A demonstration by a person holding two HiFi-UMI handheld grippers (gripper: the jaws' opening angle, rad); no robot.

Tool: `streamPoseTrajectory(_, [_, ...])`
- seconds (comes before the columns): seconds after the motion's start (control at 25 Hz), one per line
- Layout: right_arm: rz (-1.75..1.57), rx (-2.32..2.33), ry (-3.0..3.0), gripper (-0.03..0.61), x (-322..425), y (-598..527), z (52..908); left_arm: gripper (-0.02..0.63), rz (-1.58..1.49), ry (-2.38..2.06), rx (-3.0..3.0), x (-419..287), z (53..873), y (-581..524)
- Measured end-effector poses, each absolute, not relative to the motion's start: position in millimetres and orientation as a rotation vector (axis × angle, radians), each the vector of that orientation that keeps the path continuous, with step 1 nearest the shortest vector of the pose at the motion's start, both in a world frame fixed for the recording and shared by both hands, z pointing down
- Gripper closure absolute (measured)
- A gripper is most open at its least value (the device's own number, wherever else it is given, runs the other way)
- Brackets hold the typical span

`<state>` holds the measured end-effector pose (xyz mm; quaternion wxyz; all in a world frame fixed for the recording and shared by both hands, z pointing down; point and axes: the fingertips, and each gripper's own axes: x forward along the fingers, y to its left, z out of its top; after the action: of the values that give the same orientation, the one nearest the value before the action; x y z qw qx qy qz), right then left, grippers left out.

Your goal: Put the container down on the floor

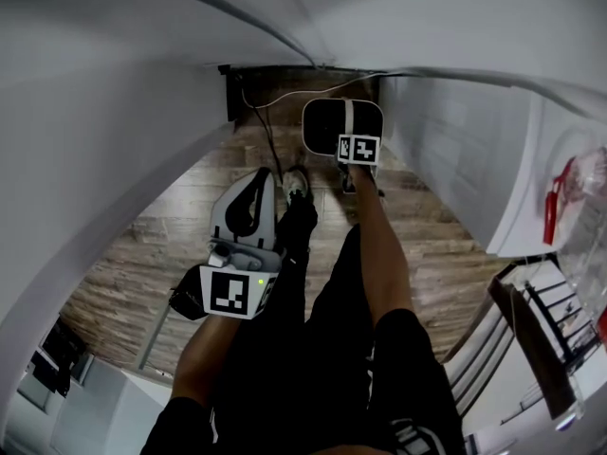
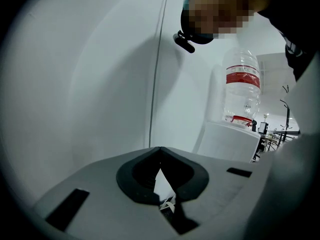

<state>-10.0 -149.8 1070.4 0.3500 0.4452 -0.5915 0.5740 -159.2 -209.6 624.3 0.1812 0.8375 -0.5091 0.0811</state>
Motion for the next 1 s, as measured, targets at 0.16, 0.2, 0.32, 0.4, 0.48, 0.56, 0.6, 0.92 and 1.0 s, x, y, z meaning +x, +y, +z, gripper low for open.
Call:
streamPoseTrajectory(0.16, [1.502,1.163,-1.526,0.54,-6,-154,1083,0.586,0.22,-1.452,2.363,-154,630,-212])
streamPoseTrajectory(0.2, [1.508,1.163,-1.524,0.54,-5,-154,1087,0.586,0.218,-1.457,2.363,-153,630,-212])
streamPoseTrajectory(0.32, [1.511,1.16,-1.529,0.54,-3,-156,1093,0.586,0.215,-1.466,2.36,-151,633,-212])
streamPoseTrajectory(0.4, [1.503,1.163,-1.535,0.54,-2,-160,1094,0.586,0.217,-1.472,2.354,-150,637,-212])
streamPoseTrajectory(0.48, [1.493,1.161,-1.543,0.54,1,-162,1094,0.586,0.219,-1.477,2.345,-148,639,-211])
streamPoseTrajectory(0.56, [1.48,1.149,-1.554,0.54,3,-164,1093,0.586,0.219,-1.48,2.342,-145,640,-210])
streamPoseTrajectory(0.6, [1.469,1.142,-1.561,0.54,4,-166,1092,0.586,0.218,-1.482,2.342,-144,640,-210])
streamPoseTrajectory(0.92, [1.444,1.144,-1.536,0.54,18,-168,1103,0.586,0.213,-1.494,2.345,-132,638,-209])
streamPoseTrajectory(1.0, [1.453,1.154,-1.529,0.54,24,-166,1106,0.586,0.218,-1.497,2.342,-130,639,-208])
